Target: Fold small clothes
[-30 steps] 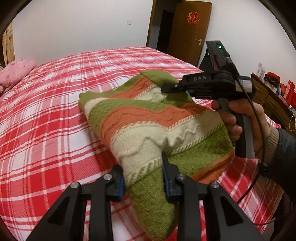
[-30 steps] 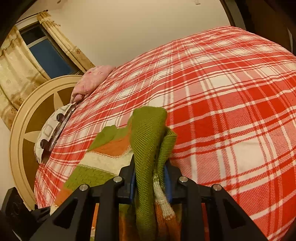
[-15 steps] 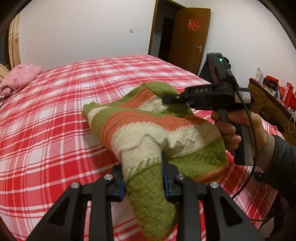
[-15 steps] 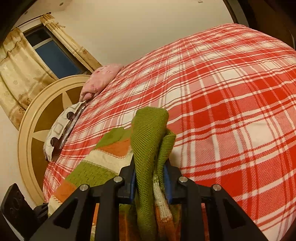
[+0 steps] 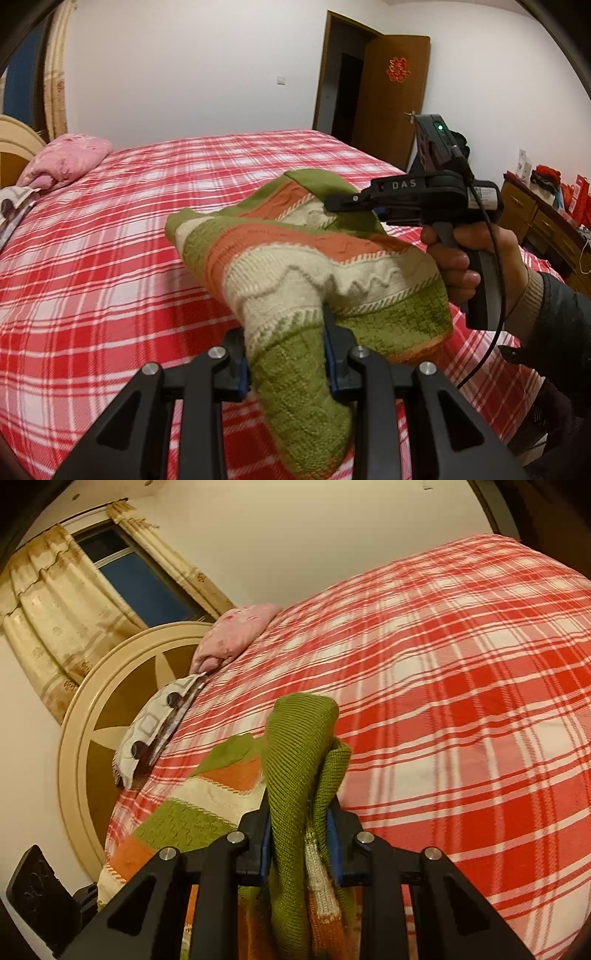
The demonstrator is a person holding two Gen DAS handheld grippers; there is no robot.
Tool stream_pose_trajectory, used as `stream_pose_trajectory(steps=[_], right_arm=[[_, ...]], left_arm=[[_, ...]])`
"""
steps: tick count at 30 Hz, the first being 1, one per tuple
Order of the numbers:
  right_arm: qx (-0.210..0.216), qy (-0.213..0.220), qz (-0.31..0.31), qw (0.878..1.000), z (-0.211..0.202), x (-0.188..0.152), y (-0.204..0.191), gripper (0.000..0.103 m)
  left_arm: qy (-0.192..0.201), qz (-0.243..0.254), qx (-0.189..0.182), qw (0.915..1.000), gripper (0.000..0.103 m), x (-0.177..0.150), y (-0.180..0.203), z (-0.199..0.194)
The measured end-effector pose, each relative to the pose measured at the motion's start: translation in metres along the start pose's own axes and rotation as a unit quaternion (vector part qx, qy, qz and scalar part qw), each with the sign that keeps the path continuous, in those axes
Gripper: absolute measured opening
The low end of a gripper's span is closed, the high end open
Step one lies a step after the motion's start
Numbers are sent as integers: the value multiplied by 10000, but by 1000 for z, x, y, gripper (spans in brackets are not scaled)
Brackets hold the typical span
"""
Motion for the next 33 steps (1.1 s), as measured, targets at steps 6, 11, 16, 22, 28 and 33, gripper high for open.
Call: stream_pose_trajectory(steps=[6,11,16,22,28,33], right_arm=[[250,-86,-119,9996,9,-11,-37,25],[398,-193,-282,9986,18,-19,-68,25],[536,-248,-424,9974,23,-26,-95,25],[633,-340,-552,9959,35,-35,-119,25],[766,-463,-611,9941,49,-43,-141,25],[860,-559,-687,9924,62,-48,-160,25]], left_arm=[[131,-171,211,9995,30,-14,-15,-31],[202,-362,361,9985,30,-24,-28,-49],[301,-516,474,9971,30,-33,-37,-64],[365,-702,599,9951,30,-48,-49,-82],[383,-823,743,9931,30,-58,-60,-97],[435,-931,868,9909,30,-66,-69,-109]])
Point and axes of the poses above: each gripper's, at about its wrist camera, not at the fingertips, and z roughly the way its jaws point, y to its right, x to its top, the point moved 2 cm from there along z, roughly the way its jaws point, and after that the axes turned 9 degrees about -x, right-handed, at the moved point
